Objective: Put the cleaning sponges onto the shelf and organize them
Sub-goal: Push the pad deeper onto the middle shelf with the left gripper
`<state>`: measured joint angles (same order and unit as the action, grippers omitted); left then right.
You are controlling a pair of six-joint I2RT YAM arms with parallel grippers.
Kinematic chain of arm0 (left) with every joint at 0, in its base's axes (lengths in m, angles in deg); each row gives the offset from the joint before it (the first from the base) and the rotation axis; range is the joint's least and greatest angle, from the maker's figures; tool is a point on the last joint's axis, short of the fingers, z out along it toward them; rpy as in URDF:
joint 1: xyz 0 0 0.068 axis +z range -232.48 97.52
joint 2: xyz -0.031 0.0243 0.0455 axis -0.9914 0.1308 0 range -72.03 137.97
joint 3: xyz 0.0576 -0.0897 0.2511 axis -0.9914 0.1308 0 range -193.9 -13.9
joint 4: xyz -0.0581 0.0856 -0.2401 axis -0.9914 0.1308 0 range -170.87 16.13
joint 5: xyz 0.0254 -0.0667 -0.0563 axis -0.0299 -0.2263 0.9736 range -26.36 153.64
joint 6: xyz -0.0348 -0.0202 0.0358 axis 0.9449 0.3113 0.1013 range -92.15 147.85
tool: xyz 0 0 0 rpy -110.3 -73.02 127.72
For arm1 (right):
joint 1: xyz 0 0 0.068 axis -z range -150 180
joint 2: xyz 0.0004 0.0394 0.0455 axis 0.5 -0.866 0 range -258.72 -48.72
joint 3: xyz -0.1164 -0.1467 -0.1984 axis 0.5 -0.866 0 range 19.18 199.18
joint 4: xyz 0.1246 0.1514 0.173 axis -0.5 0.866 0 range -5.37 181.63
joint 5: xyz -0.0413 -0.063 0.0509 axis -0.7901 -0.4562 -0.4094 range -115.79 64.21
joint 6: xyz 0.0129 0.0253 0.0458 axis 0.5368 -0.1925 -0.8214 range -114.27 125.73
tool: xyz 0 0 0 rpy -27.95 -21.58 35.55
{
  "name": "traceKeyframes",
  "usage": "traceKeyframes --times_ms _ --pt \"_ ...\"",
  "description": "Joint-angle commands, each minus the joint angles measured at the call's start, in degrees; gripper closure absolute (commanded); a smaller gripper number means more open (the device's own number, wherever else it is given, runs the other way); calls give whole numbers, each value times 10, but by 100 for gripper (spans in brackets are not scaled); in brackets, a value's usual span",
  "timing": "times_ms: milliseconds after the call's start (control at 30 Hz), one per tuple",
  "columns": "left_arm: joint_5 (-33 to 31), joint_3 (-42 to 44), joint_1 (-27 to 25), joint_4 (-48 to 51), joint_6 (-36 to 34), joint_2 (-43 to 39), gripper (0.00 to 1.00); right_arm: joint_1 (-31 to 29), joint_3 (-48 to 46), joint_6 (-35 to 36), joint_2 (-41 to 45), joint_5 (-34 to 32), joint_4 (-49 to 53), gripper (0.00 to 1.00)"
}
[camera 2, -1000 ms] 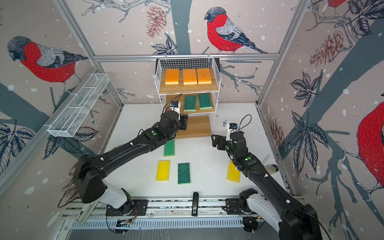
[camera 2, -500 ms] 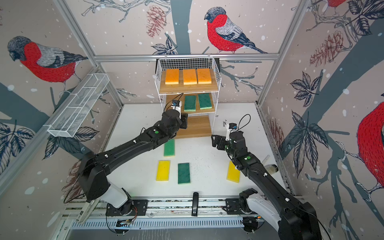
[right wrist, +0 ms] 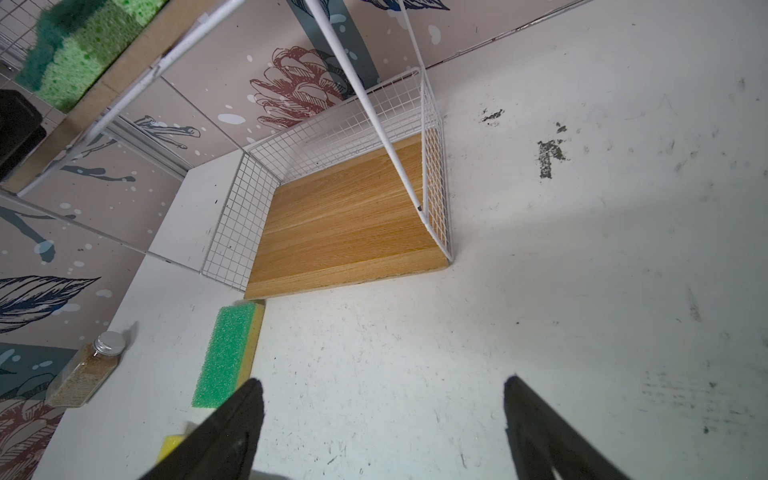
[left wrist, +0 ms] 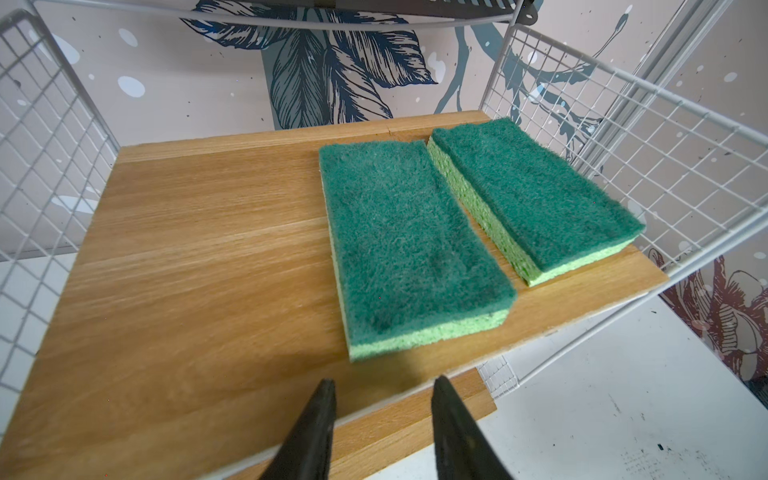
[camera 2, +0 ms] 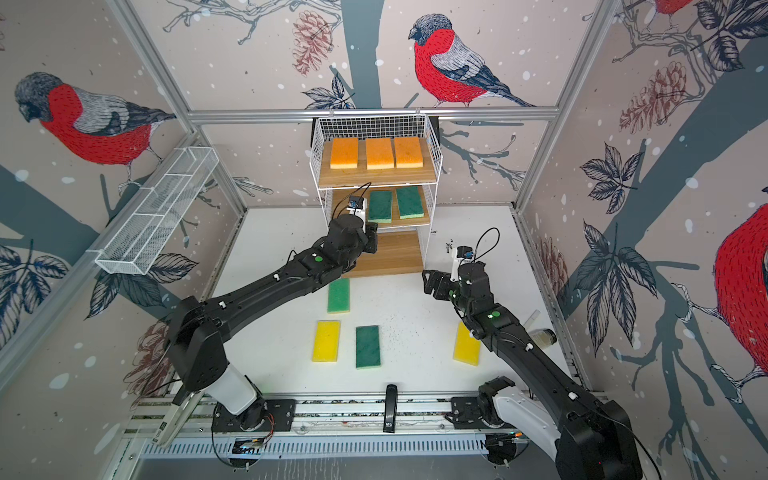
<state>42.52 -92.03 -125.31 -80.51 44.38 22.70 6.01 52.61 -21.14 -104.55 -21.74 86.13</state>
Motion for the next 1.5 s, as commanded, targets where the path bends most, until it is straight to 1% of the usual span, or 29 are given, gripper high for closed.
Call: traceKeyframes --times_ms 0,567,767,1000,1300,1467 --pt "2 -10 3 -20 -5 8 61 -1 6 9 -3 -1 -10 10" --pt "32 -31 3 -37 4 40 63 0 5 8 -11 2 -11 10" --pt "24 -34 3 -32 12 45 64 0 3 9 -11 2 -10 10" --pt "10 -25 5 -23 21 30 63 -1 1 9 -15 3 -12 10" --pt "11 -10 7 -24 18 6 62 -4 0 4 -15 1 -14 11" --pt "16 6 7 -30 13 -18 63 -17 1 -5 -14 -6 -15 12"
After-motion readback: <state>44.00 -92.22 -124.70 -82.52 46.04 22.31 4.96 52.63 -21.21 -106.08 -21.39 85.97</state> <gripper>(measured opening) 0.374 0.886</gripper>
